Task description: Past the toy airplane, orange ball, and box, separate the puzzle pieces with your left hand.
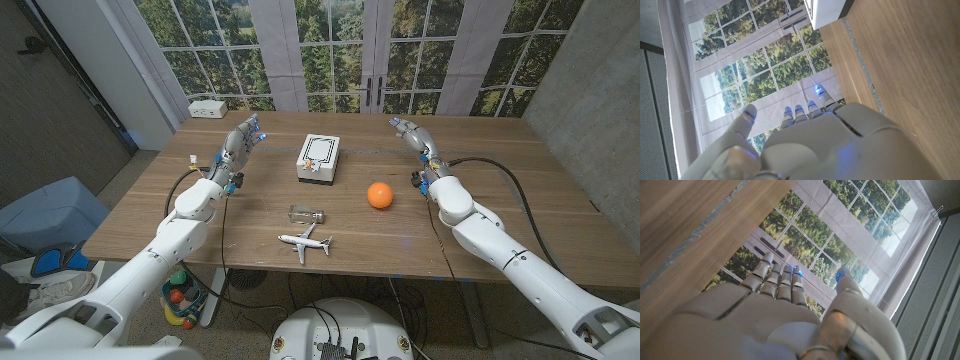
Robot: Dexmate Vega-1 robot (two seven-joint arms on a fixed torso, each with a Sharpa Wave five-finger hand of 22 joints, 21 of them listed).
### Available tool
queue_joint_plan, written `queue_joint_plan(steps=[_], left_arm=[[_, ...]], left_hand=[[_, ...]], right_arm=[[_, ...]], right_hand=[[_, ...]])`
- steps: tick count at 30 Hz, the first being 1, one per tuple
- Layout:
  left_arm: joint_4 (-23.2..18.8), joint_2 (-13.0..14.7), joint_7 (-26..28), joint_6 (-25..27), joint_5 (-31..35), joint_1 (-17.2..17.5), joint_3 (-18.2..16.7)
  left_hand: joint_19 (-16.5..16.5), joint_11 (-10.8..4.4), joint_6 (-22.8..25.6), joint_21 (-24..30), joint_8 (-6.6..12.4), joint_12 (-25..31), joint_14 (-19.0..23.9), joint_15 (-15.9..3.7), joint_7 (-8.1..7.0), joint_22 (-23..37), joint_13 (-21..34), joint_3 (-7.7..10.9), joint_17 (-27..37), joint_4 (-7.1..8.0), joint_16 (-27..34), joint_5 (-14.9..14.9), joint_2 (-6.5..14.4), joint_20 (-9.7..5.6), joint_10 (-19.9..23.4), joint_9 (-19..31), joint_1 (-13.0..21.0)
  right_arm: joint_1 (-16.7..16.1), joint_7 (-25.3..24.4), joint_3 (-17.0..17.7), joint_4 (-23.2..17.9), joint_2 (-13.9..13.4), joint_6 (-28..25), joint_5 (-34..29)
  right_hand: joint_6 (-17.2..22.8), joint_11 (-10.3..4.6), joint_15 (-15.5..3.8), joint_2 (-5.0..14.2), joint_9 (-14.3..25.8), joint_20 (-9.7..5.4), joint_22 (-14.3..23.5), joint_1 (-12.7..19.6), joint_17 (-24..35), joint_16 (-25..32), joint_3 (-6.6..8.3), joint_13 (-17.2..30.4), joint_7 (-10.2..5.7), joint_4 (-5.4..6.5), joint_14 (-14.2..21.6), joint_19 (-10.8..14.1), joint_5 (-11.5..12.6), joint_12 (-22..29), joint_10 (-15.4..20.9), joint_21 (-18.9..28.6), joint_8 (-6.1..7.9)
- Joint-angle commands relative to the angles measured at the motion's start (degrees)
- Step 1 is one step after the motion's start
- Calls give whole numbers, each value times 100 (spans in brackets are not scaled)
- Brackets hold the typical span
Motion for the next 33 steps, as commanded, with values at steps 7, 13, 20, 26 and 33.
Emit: queue_joint_plan(steps=[7, 13, 20, 26, 33], left_arm=[[-16, 28, -166, -34, -61, -30, 2], [-115, 79, -140, 26, -56, 19, -2], [-211, 121, -139, -5, -86, 110, -41], [-173, 130, -223, -59, -139, 132, -66], [-65, 112, -368, -138, -201, 114, -73]], left_hand=[[176, 24, 62, -41, 14, 27, 128, -361, 67, 29, 4, -14, 10, -60, 29, 3, 72, -234, 125, 18, -16], [196, 8, 86, -64, 13, 27, 160, -356, 103, 29, 4, -25, 12, -65, 31, 2, 62, -246, 150, 18, -24], [229, 7, 114, -84, 13, 26, 185, -349, 124, 30, 4, -35, 14, -66, 31, 2, 60, -287, 172, 18, -32], [355, 52, 138, -104, 2, 24, 219, -321, 154, 33, 5, -54, 17, -68, 24, 1, 62, -471, 215, 19, -44], [407, 48, 152, -120, -2, 19, 231, -315, 164, 32, 5, -63, 18, -73, 19, 1, 61, -495, 226, 19, -45]], right_arm=[[-278, -520, -82, -697, -302, -325, -1222], [-336, -634, -91, -909, -365, -485, -1578], [-423, -725, -233, -1343, -460, -993, -2203], [-480, -820, -334, -1588, -414, -1372, -2552], [-536, -1048, -516, -1828, -377, -1810, -3178]], right_hand=[[166, -26, -88, 32, 28, -93, 27, 111, 74, 140, 39, 62, -40, -38, 150, 163, 83, 87, 151, -11, 66], [228, -42, -130, 94, 31, -105, 29, 158, 102, 170, 76, 83, -60, -38, 172, 191, 109, 113, 210, -25, 79], [207, -80, -151, 101, 33, -105, 31, 238, 119, 193, 112, 98, -96, -78, 192, 217, 139, 106, 191, -37, 63], [134, -160, -204, 51, 35, -112, 31, 377, 131, 193, 152, 114, -169, -148, 163, 230, 175, 81, 134, -62, 31], [160, -308, -312, -49, 39, -159, 32, 581, 151, 205, 189, 136, -307, -190, 147, 287, 201, 91, 165, -86, 42]])
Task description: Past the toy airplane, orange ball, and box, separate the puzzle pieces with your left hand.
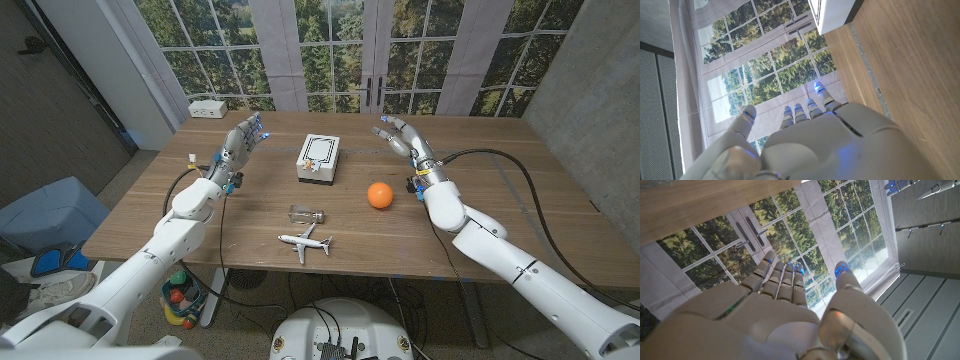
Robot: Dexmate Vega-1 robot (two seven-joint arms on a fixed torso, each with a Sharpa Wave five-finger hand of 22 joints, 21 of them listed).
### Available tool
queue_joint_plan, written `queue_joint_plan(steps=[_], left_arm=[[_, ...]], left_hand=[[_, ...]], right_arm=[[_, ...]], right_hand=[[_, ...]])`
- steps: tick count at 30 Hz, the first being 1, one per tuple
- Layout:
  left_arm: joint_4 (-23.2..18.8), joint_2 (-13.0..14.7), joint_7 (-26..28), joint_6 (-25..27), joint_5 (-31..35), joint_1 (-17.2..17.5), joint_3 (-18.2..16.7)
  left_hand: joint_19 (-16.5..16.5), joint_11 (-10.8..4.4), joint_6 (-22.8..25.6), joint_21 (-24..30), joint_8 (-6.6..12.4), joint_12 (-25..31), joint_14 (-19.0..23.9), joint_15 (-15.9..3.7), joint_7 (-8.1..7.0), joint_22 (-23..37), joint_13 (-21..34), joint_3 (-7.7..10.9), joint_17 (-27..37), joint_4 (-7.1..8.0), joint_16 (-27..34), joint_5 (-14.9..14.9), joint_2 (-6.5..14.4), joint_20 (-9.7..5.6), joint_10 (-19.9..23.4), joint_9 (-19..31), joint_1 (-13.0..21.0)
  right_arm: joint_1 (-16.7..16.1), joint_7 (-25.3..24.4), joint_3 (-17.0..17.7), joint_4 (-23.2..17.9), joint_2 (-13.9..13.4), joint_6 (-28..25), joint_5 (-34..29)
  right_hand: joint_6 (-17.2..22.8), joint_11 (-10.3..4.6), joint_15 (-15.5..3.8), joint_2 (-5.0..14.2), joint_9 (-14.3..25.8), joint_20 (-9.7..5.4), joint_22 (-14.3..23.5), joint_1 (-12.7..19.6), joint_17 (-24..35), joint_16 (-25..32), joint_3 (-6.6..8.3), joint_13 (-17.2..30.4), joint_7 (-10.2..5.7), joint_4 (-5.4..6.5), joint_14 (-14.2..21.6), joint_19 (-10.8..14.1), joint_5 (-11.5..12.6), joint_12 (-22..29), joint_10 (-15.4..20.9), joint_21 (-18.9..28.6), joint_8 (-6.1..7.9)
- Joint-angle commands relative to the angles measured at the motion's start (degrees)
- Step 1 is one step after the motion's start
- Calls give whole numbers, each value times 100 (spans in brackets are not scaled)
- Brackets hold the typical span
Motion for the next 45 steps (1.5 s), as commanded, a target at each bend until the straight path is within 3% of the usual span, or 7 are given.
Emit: queue_joint_plan(steps=[1, 3, 21, 27, 37, 42, 45], left_arm=[[96, 6, -172, -128, -85, 25, -35], [94, 12, -179, -134, -102, 40, -48], [30, 103, -236, -213, -116, 121, -114], [-37, 122, -208, -212, -146, 203, -143], [-164, 198, -156, -193, -234, 391, -240], [-185, 224, -191, -145, -291, 424, -259], [-207, 264, -228, -89, -324, 444, -267]], left_hand=[[30, -20, 20, -35, -2, 18, 29, -319, 32, 34, 7, -8, 17, -19, 19, 1, 39, -504, 31, 20, -22], [33, -11, 23, -43, -3, 17, 27, -316, 33, 33, 7, -10, 18, -20, 16, 1, 39, -505, 33, 20, -23], [48, -12, 31, -107, -14, 3, 24, -305, 35, 34, 8, -23, 21, -22, 2, 4, 52, -500, 31, 20, -25], [53, -14, 33, -127, -17, 1, 23, -306, 38, 34, 8, -27, 21, -25, -2, 4, 55, -490, 34, 20, -25], [75, -11, 33, -148, -21, -5, 25, -307, 37, 34, 9, -33, 21, -30, -6, 4, 54, -459, 28, 20, -24], [81, -10, 36, -163, -22, -8, 21, -308, 41, 35, 9, -36, 21, -33, -10, 4, 53, -456, 25, 20, -23], [87, -1, 40, -175, -22, -9, 21, -306, 43, 35, 9, -40, 21, -34, -11, 4, 53, -452, 25, 20, -24]], right_arm=[[-118, -308, -260, -484, 25, -739, -983], [-136, -351, -317, -554, 36, -864, -1153], [-138, -367, -697, -631, -2, -1128, -1980], [-126, -390, -764, -601, -17, -1066, -2131], [-56, -577, -982, -332, 101, -1010, -2501], [-50, -744, -1073, -193, 161, -1010, -2681], [-17, -788, -1126, -102, 171, -1050, -2805]], right_hand=[[14, -84, -185, -42, 13, -70, 7, 110, 27, 36, 37, 31, -105, -37, 13, 63, 60, 16, 41, -25, -3], [27, -119, -275, -34, 15, -167, 8, 268, 39, 51, 89, 44, -140, -45, 23, 116, 81, 26, 69, -30, 1], [210, -285, -373, -256, 11, -38, 10, 923, 84, 126, 179, 89, -316, -57, 75, 332, 119, 71, 244, -63, 53], [471, -405, -503, -363, 9, -39, 19, 1228, 118, 214, 182, 109, -479, -23, 198, 461, 108, 122, 417, -68, 125], [717, -519, -622, -440, 7, -65, 26, 1438, 163, 304, 154, 126, -595, -9, 306, 596, 74, 176, 599, -57, 184], [894, -494, -669, -498, 9, -86, 29, 1591, 184, 345, 142, 136, -590, -21, 351, 670, 45, 186, 651, -50, 235], [1112, -701, -757, -523, 12, -124, 34, 1753, 231, 413, 117, 158, -794, 11, 402, 734, 9, 246, 849, -51, 296]])
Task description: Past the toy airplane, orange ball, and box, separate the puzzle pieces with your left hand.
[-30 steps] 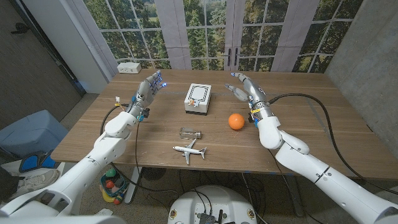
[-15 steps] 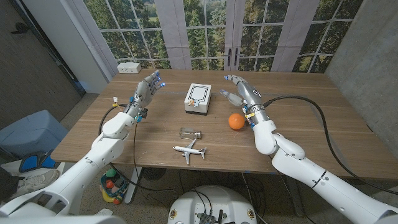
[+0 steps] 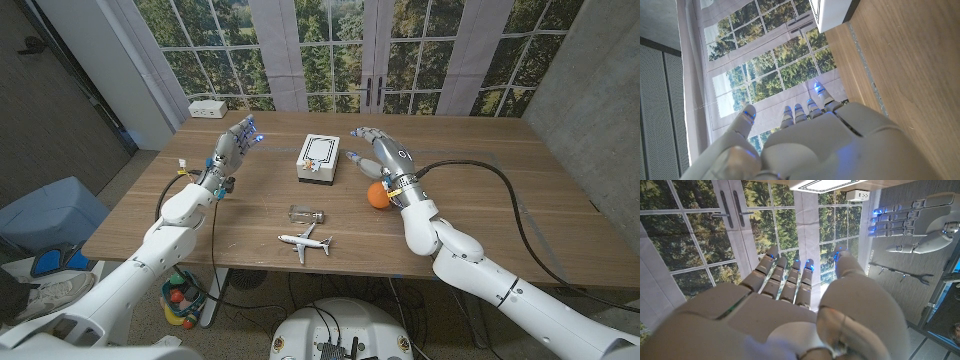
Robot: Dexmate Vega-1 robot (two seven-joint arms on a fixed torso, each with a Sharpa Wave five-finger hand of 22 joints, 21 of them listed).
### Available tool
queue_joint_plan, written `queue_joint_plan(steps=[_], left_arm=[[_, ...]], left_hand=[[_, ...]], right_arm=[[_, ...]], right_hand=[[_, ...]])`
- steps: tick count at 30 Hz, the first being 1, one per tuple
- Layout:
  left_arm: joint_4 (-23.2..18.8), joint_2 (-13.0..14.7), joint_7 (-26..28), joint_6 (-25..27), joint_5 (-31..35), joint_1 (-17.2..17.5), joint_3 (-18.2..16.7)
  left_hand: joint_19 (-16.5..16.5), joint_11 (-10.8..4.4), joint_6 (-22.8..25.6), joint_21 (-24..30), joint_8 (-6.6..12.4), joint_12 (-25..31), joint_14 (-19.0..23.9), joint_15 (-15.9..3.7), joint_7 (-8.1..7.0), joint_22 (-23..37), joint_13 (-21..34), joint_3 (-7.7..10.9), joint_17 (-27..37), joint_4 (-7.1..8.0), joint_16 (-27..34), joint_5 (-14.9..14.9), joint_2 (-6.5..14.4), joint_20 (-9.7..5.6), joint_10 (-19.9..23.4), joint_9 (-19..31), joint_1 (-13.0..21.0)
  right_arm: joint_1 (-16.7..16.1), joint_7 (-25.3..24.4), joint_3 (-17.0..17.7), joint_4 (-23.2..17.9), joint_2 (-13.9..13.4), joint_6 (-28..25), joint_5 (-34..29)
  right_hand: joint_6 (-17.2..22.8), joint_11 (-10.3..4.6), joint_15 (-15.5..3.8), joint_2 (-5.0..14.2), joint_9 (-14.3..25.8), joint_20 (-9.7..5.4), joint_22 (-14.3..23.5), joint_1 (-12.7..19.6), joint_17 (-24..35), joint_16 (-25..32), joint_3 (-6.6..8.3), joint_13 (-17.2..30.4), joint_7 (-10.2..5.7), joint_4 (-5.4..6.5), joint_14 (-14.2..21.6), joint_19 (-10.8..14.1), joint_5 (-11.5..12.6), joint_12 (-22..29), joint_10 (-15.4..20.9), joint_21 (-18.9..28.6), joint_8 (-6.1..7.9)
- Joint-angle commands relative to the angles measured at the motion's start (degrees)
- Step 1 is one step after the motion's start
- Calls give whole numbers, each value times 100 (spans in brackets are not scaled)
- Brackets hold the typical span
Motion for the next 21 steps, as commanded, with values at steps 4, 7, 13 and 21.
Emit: queue_joint_plan(steps=[4, 7, 13, 21], left_arm=[[-154, 154, -37, 163, -157, 172, -83], [-202, 193, -36, 209, -183, 217, -103], [-231, 232, -106, 291, -270, 246, -125], [-229, 259, -225, 443, -405, 237, -132]], left_hand=[[44, 2, 13, -53, 1, -8, 17, -312, 0, 15, 11, -28, 10, -11, -14, 2, 41, -471, 32, 21, -31], [50, 12, 17, -64, 1, -8, 19, -312, -4, 15, 11, -38, 11, -13, -14, 0, 29, -472, 37, 21, -37], [62, 14, 44, -84, 8, -4, 25, -315, 2, 16, 11, -54, 12, -13, -12, -2, 13, -471, 50, 21, -45], [65, 22, 48, -112, 5, -6, 23, -314, 15, 17, 12, -74, 14, -11, -14, -5, -4, -469, 53, 22, -57]], right_arm=[[130, -282, -373, 528, 156, -16, -517], [185, -334, -463, 644, 185, 30, -602], [257, -518, -535, 897, 311, 49, -617], [386, -665, -681, 1118, 328, 211, -721]], right_hand=[[332, -210, -762, -21, 11, -50, 38, 237, 80, 115, -53, 35, -249, 56, 109, 146, -66, 88, 271, 16, 108], [363, -197, -781, -21, 11, -68, 39, 283, 95, 134, -61, 40, -238, 60, 116, 155, -72, 99, 318, 13, 112], [405, -38, -829, -18, 13, -104, 42, 366, 134, 185, -88, 60, -117, 78, 151, 194, -88, 92, 329, 13, 111], [476, -36, -861, -13, 16, -130, 45, 469, 180, 251, -117, 88, -94, 82, 212, 250, -101, 126, 429, 21, 121]])
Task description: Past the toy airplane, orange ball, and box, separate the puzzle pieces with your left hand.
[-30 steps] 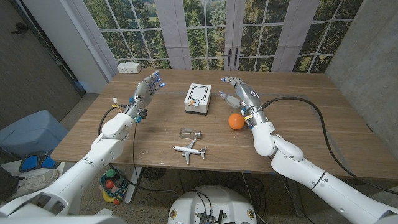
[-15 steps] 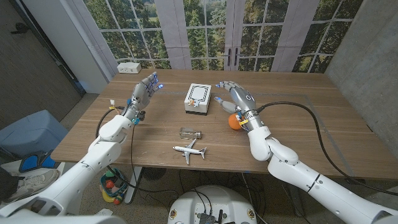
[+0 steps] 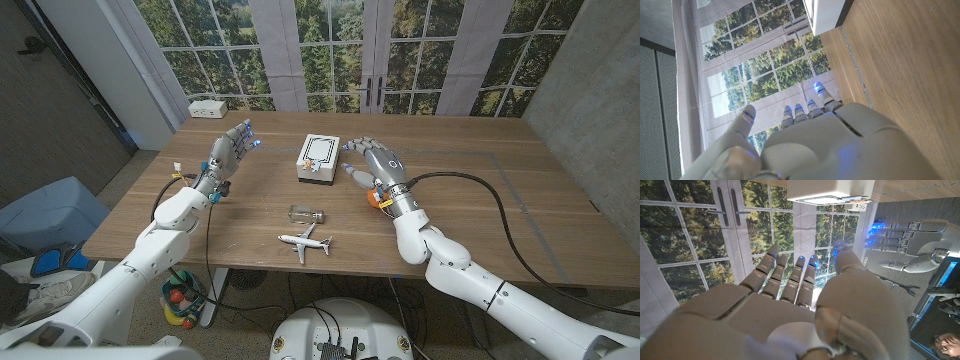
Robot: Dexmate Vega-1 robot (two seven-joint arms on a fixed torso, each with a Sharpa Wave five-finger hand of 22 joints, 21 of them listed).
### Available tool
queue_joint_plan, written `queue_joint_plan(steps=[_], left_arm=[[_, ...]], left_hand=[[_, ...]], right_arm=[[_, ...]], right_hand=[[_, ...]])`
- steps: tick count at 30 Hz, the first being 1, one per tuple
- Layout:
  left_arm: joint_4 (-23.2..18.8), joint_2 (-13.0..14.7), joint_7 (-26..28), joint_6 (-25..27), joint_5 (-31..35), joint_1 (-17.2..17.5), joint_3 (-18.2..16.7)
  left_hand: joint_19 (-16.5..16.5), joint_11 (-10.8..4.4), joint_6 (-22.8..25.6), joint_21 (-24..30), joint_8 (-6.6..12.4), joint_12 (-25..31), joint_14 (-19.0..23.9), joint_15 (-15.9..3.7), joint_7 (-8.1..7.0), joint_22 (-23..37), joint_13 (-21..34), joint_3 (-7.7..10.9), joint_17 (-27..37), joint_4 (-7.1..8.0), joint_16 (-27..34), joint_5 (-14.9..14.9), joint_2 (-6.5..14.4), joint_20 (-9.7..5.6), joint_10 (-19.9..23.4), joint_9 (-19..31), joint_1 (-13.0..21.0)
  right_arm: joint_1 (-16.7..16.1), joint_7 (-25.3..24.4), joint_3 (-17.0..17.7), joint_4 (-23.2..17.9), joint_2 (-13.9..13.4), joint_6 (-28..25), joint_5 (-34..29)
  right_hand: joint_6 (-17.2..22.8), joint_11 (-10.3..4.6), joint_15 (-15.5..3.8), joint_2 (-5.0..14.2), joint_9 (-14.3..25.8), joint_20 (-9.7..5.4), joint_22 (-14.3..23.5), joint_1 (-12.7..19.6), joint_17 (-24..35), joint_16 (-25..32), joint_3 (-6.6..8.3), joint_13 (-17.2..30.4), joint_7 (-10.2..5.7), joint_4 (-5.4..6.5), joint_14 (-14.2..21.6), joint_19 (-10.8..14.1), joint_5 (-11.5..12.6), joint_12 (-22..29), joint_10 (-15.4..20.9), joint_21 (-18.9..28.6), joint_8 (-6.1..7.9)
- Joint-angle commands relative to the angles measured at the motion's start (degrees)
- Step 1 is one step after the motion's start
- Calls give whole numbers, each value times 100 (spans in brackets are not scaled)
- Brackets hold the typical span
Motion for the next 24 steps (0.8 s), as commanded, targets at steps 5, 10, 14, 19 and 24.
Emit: queue_joint_plan(steps=[5, 10, 14, 19, 24], left_arm=[[11, 46, -208, 216, -228, 23, -33], [55, 30, -246, 188, -249, 18, -48], [82, 16, -275, 167, -266, 16, -58], [103, 15, -300, 154, -269, 11, -65], [117, 9, -310, 155, -278, 7, -70]], left_hand=[[25, -5, 40, -38, 1, -10, 18, -308, 16, 9, 13, -47, 17, -14, -16, -6, -11, -466, 12, 22, -65], [28, 0, 42, -57, -1, -12, 17, -306, 13, 10, 13, -59, 18, -9, -16, -6, -15, -457, 9, 22, -71], [32, -3, 44, -71, -2, -13, 16, -303, 16, 11, 14, -66, 19, -6, -16, -5, -16, -454, 9, 22, -75], [37, -9, 46, -83, -3, -15, 16, -308, 14, 11, 14, -74, 20, -3, -16, -5, -17, -455, 5, 23, -77], [42, -2, 49, -98, -4, -16, 15, -304, 14, 11, 14, -81, 20, 0, -17, -4, -19, -449, 2, 23, -79]], right_arm=[[244, -270, -300, 461, 112, 156, -268], [340, -186, -393, 548, 132, 223, -287], [436, -218, -477, 674, 188, 270, -351], [558, -305, -557, 878, 270, 348, -379], [695, -356, -663, 1087, 333, 428, -426]], right_hand=[[102, -4, -915, 17, 18, -75, 19, 164, 64, 96, -34, 47, 16, -3, 74, 94, -13, 49, 122, 20, 39], [106, 34, -882, 26, 20, -78, 21, 200, 87, 113, -50, 60, 22, 5, 65, 92, -16, 45, 119, 15, 32], [116, 5, -891, 28, 21, -84, 22, 222, 105, 125, -66, 71, 17, 10, 56, 90, -19, 40, 109, 11, 30], [137, -17, -941, 44, 23, -95, 24, 279, 127, 144, -72, 85, -7, 5, 58, 91, -17, 39, 112, 8, 31], [193, -50, -955, 53, 24, -121, 25, 366, 151, 161, -75, 100, -39, -12, 50, 103, -13, 39, 119, 7, 44]])
